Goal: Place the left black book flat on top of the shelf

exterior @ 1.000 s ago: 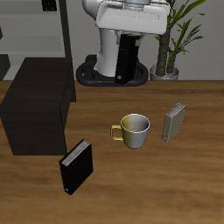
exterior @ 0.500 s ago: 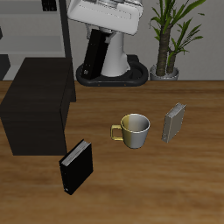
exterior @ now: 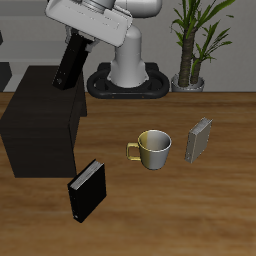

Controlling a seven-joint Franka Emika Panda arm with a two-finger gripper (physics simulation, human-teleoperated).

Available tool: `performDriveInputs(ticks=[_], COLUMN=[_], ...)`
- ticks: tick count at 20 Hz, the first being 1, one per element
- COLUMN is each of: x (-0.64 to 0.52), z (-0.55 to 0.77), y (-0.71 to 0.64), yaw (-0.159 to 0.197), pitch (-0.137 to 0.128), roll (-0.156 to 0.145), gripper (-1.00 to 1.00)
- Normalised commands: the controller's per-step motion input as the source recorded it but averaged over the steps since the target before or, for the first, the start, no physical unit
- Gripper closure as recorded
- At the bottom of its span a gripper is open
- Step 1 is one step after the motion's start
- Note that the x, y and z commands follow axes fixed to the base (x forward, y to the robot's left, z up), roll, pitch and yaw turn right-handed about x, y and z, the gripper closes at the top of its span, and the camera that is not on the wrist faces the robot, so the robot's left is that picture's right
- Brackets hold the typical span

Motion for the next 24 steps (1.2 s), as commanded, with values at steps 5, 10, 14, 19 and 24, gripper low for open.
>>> performDriveInputs(ticks=[5, 10, 14, 19, 24], x=[-0.02, 0.02, 0.08, 0.02, 0.09], z=[0.07, -0.1, -0.1, -0.12, -0.22], y=[-0.51, -0.39, -0.49, -0.37, -0.14], yaw=[0.056, 0.075, 0.087, 0.045, 0.034], pitch=[-0.034, -0.001, -0.03, 0.013, 0.022], roll=[-0.115, -0.083, -0.134, -0.112, -0.114], gripper=[1.0, 1.0, 1.0, 1.0, 1.0])
